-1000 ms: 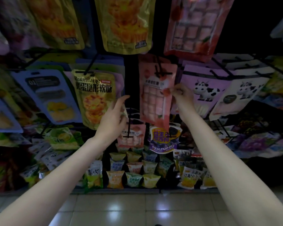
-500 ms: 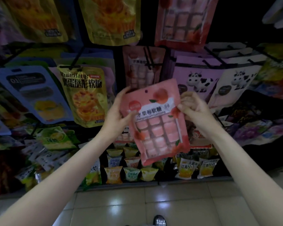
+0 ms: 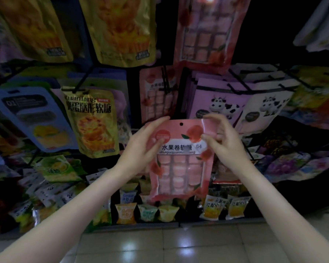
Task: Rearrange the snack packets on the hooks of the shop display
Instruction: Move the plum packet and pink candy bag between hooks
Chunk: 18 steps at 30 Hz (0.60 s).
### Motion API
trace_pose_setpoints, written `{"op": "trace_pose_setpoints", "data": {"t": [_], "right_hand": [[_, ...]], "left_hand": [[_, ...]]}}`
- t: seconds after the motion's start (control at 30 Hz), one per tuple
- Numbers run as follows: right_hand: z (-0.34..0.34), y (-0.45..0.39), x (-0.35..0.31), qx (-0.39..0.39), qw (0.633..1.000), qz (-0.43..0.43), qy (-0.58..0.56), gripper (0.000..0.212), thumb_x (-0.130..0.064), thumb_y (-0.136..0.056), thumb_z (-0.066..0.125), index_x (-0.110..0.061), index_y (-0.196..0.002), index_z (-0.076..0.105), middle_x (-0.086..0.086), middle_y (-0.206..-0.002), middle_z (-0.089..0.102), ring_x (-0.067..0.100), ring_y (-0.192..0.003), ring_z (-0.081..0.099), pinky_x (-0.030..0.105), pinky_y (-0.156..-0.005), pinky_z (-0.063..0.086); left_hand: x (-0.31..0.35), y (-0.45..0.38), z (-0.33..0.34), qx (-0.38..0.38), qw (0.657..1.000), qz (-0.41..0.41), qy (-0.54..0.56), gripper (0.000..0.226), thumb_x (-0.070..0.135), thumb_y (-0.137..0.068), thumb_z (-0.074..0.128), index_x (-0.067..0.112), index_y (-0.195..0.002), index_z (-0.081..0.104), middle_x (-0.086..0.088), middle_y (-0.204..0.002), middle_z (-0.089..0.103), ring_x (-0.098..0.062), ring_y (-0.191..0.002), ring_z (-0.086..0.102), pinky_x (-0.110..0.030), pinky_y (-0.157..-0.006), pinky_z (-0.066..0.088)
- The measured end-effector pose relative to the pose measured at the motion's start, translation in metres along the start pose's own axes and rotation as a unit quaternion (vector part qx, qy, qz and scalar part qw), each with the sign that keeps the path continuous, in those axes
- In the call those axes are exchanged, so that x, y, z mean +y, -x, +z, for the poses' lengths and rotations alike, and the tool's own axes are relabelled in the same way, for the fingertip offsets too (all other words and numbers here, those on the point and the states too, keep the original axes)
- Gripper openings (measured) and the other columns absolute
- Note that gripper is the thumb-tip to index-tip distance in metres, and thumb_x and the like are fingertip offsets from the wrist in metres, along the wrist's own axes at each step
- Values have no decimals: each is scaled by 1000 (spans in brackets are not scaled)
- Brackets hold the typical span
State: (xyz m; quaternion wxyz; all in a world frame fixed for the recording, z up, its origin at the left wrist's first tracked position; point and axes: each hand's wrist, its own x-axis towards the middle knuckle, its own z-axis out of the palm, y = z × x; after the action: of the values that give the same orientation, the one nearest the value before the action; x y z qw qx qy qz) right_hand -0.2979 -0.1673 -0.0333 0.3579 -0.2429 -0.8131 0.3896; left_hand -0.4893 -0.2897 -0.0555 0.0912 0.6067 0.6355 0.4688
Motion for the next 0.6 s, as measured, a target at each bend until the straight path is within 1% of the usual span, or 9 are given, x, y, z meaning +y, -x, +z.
{"op": "trace_pose_setpoints", "data": {"t": [0.07, 0.13, 0.23, 0.27, 0.33, 0.4, 0.47, 0.53, 0.6], "right_hand": [[-16, -8, -14, 40, 999, -35, 6, 42, -4, -88, 59, -41, -105, 49, -35, -109, 52, -5, -95, 59, 26, -84, 52], [-31, -14, -24, 68, 997, -44, 1, 37, 1, -89, 57, -35, -97, 55, -18, -106, 57, -6, -81, 61, 14, -69, 50], [-49, -21, -29, 74, 997, -20, -10, 31, 3, -89, 55, -28, -94, 62, 8, -109, 58, -8, -72, 63, 9, -60, 49], [-54, -22, -27, 61, 998, -10, -6, 29, 2, -89, 57, -26, -96, 64, 9, -112, 59, -8, -73, 62, 9, -62, 49], [-59, -20, -22, 32, 999, 11, 8, 28, -2, -86, 62, -26, -100, 65, 5, -113, 62, -3, -92, 61, 22, -84, 51], [-57, -18, -18, 9, 999, 33, 22, 32, -4, -84, 65, -32, -99, 65, -3, -111, 61, 6, -107, 56, 33, -102, 43], [-46, -19, -16, -5, 998, 44, 35, 34, -1, -85, 62, -29, -102, 66, -9, -108, 58, 2, -106, 53, 28, -105, 38], [-29, -28, -18, -29, 998, 26, 55, 33, 3, -87, 57, -17, -111, 67, -8, -109, 57, -12, -99, 50, 11, -100, 36], [-10, -40, -22, -44, 995, -27, 80, 33, 6, -88, 54, -10, -114, 66, -6, -107, 56, -12, -96, 49, 4, -93, 36]], "left_hand": [[17, -17, -3, 28, 998, 47, -19, 48, 17, -94, 54, 42, -133, 40, 12, -122, 52, 5, -96, 51, -7, -86, 37], [31, -34, -2, 64, 994, 91, -19, 40, 11, -93, 54, 30, -127, 52, 7, -118, 54, 6, -101, 50, -7, -89, 37], [47, -54, 5, 101, 989, 105, -3, 31, 2, -90, 56, 16, -117, 62, 5, -111, 57, 8, -102, 52, -7, -90, 38], [50, -57, 8, 106, 989, 99, 1, 30, 1, -90, 55, 14, -116, 63, 5, -111, 58, 6, -103, 54, -8, -91, 38], [49, -57, 14, 108, 990, 94, 4, 29, 0, -90, 55, 11, -114, 64, 4, -112, 59, 0, -105, 55, -10, -93, 39], [40, -49, 18, 93, 991, 92, -5, 29, 2, -91, 54, 12, -116, 63, 2, -115, 60, -3, -108, 56, -12, -94, 39], [27, -37, 18, 67, 995, 74, -28, 33, 6, -91, 53, 19, -121, 60, 2, -114, 58, -7, -106, 57, -13, -92, 41], [14, -25, 13, 54, 996, 47, -60, 42, 4, -91, 53, 28, -126, 55, 5, -108, 51, -10, -98, 57, -13, -86, 43], [7, -20, 5, 71, 991, 33, -107, 45, 0, -91, 53, 27, -127, 54, 3, -107, 45, -18, -94, 58, -26, -82, 50]]}}
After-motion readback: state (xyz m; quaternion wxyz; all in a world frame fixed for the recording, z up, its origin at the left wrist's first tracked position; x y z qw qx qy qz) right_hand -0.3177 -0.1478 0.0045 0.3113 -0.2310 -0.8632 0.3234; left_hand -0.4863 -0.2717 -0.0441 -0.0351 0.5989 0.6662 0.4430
